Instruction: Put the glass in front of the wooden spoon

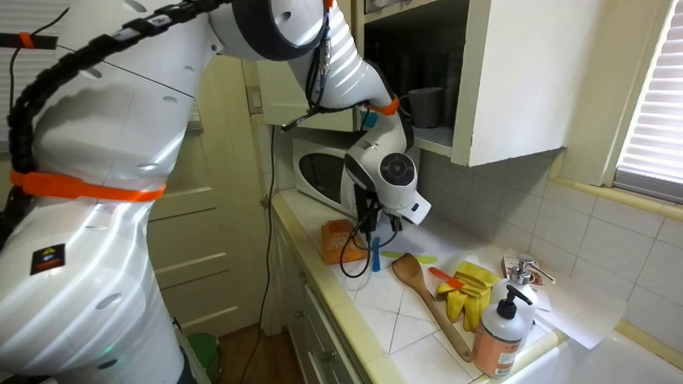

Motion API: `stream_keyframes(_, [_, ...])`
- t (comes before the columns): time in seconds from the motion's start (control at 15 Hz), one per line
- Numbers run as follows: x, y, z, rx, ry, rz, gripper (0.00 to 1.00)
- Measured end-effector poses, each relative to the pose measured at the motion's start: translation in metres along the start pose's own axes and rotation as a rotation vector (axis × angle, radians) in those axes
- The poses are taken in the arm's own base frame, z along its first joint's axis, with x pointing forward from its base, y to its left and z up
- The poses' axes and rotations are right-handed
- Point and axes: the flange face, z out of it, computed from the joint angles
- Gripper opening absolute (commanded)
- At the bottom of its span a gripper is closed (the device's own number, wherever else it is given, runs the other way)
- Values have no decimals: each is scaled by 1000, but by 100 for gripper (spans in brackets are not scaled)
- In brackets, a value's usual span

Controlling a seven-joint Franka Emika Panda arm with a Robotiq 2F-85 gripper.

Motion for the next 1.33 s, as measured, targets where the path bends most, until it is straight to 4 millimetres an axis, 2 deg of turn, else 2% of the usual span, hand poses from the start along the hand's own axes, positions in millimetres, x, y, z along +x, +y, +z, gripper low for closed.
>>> stream_keyframes(0.13, [-3, 12, -17, 38, 39, 24, 2])
stream_keyframes(0.2, [-11, 20, -25, 47, 54, 43, 2])
stream_keyframes(0.4, [-57, 45, -43, 20, 69, 97, 2])
stream_keyframes(0.6, [-106, 56, -66, -11, 100, 117, 2])
stream_keyframes(0.73, [-129, 54, -89, -26, 151, 115, 2])
stream_keyframes(0.8, [-132, 54, -102, -39, 163, 98, 2])
stream_keyframes(1.0, [-127, 44, -148, -107, 235, 81, 2])
stream_keyframes(1.13, [-123, 30, -182, -159, 304, 97, 2])
stream_keyframes(1.2, [-127, 21, -196, -177, 331, 112, 2])
stream_keyframes(1.33, [-151, 8, -214, -210, 347, 168, 2])
